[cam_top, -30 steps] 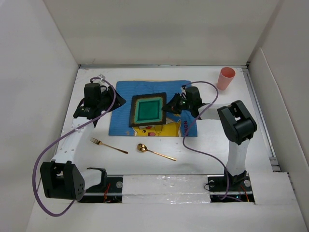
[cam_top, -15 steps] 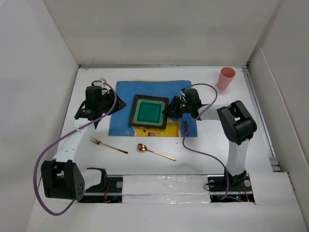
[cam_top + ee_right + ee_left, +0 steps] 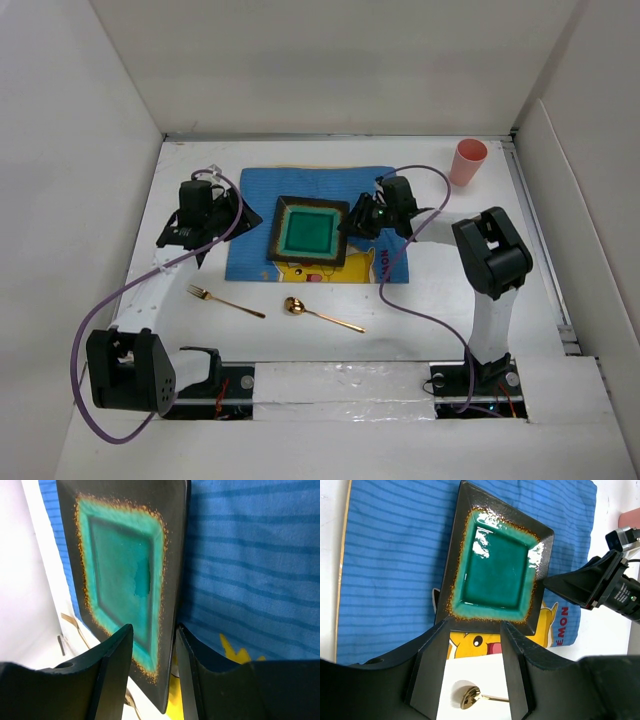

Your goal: Set the dinner table for one person

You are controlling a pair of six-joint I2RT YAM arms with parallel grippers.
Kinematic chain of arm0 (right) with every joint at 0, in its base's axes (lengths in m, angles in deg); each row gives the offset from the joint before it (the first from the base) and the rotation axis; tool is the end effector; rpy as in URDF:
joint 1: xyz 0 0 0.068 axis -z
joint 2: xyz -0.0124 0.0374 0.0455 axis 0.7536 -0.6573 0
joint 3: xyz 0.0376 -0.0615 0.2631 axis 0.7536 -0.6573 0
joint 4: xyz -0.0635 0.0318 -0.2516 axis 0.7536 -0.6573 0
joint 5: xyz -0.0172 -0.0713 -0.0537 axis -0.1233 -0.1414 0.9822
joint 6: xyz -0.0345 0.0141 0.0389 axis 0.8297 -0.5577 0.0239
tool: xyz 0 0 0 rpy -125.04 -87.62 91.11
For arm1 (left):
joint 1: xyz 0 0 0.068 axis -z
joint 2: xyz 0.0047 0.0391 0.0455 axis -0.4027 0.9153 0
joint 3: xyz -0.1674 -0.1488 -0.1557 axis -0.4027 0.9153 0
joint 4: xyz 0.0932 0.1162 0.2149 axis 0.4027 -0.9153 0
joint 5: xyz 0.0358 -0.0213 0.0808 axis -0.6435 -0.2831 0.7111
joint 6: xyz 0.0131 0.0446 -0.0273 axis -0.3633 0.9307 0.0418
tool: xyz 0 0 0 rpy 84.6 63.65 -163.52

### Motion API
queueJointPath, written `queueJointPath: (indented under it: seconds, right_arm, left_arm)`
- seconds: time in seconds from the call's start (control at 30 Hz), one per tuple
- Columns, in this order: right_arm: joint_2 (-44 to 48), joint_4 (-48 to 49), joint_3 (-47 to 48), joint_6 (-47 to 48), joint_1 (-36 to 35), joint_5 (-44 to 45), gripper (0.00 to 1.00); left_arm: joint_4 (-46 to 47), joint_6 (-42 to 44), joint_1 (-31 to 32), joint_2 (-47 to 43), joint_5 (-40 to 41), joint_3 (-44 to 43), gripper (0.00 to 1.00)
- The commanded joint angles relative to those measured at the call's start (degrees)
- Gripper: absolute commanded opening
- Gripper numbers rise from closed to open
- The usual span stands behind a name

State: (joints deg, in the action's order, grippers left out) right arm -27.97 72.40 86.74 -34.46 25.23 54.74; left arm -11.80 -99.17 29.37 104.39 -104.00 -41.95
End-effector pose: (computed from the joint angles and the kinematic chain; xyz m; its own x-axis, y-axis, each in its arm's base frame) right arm 0.3718 0.1812 0.1455 -0.8916 0.3161 -0.3244 -0.0579 0.6308 0.7738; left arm 0.2654 -0.0368 0.2877 -0.5995 -0.3956 -0.6958 0.0775 0.8366 -0.5424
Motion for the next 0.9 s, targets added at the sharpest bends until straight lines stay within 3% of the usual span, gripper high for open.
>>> queueJointPath:
  seconds: [0.0, 0.33, 0.63, 0.67, 0.77, 0.8, 0.83, 0.87]
  right_arm:
    - [1.0, 0.5, 4.1, 1.6, 0.2, 0.8, 0.45]
    - [-0.2, -3.9, 9.4, 4.7, 0.7, 2.2, 0.48]
    - [6.2, -18.3, 10.5, 12.4, 4.1, 7.3, 0.48]
    - [7.1, -18.9, 10.4, 12.8, 5.0, 6.7, 0.46]
    - [11.6, -23.1, 11.0, 14.3, 7.7, 10.1, 0.08]
    - [13.0, -23.6, 11.2, 14.8, 8.8, 11.7, 0.00]
    - [16.7, -24.1, 12.6, 15.7, 13.2, 15.1, 0.00]
    - [16.8, -24.1, 12.7, 15.7, 13.2, 15.1, 0.00]
  left_arm:
    - [1.7, 0.9, 0.1, -0.2, -0.6, 0.3, 0.42]
    - [1.5, 1.3, 0.1, 0.3, 0.2, 1.2, 0.42]
    - [1.1, 1.9, 0.1, 0.5, 1.1, -0.2, 0.42]
    - [0.9, 2.0, 0.1, 0.5, 1.3, -0.4, 0.41]
    - [0.3, 2.5, 0.1, 0.7, 1.9, -1.0, 0.41]
    - [0.1, 2.7, 0.1, 0.7, 1.9, -1.2, 0.40]
    - [0.1, 2.9, 0.1, 0.7, 1.8, -1.5, 0.35]
    - [0.1, 2.9, 0.1, 0.7, 1.8, -1.5, 0.35]
